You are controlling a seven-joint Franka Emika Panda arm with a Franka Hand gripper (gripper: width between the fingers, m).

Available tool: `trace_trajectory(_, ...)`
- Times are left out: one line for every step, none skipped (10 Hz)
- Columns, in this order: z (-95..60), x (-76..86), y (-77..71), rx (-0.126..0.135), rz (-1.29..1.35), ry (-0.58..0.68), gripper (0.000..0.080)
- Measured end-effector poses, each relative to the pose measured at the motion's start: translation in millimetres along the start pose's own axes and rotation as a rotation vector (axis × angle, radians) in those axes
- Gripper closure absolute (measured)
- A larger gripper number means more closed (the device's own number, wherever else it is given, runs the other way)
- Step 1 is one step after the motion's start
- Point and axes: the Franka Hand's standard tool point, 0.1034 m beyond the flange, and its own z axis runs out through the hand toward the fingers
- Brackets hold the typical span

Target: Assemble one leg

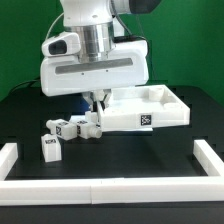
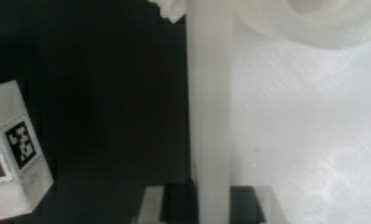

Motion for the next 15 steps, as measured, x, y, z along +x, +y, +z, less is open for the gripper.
trace_trajectory(0.4,-0.2,0.0,0.0,0.0,-0.001,0.0747)
trace_trajectory(3.3,4.2,-1.3,-0.001,0.042,-0.017,0.0747)
trace_trajectory(8.1,29.4,-1.6,-0.004,0.084,-0.032,0.0747)
trace_trajectory(13.9,49.6,0.5,-0.007,0.086,-0.019,0.0747)
trace_trajectory(27.8,58.9,-0.1,-0.017,0.099,0.016,0.0747)
trace_trajectory(46.2,60.6,-4.9,-0.026,0.112,0.055,0.0747)
trace_trajectory(54.8,53.5,-10.4,-0.012,0.155,0.078,0.0747)
trace_trajectory(55.3,50.8,-10.9,-0.01,0.149,0.068,0.0747)
trace_trajectory(56.2,50.7,-10.8,-0.01,0.149,0.067,0.0747)
trace_trajectory(57.1,50.2,-10.8,-0.01,0.149,0.065,0.0747)
trace_trajectory(60.0,52.2,-10.4,-0.014,0.139,0.068,0.0747)
trace_trajectory(68.2,60.7,-11.1,-0.016,0.129,0.068,0.0747)
trace_trajectory(71.3,75.7,-12.6,-0.017,0.125,0.08,0.0747)
trace_trajectory(70.6,91.3,-14.7,-0.018,0.118,0.097,0.0747)
trace_trajectory(70.0,101.3,-14.0,-0.022,0.119,0.11,0.0747)
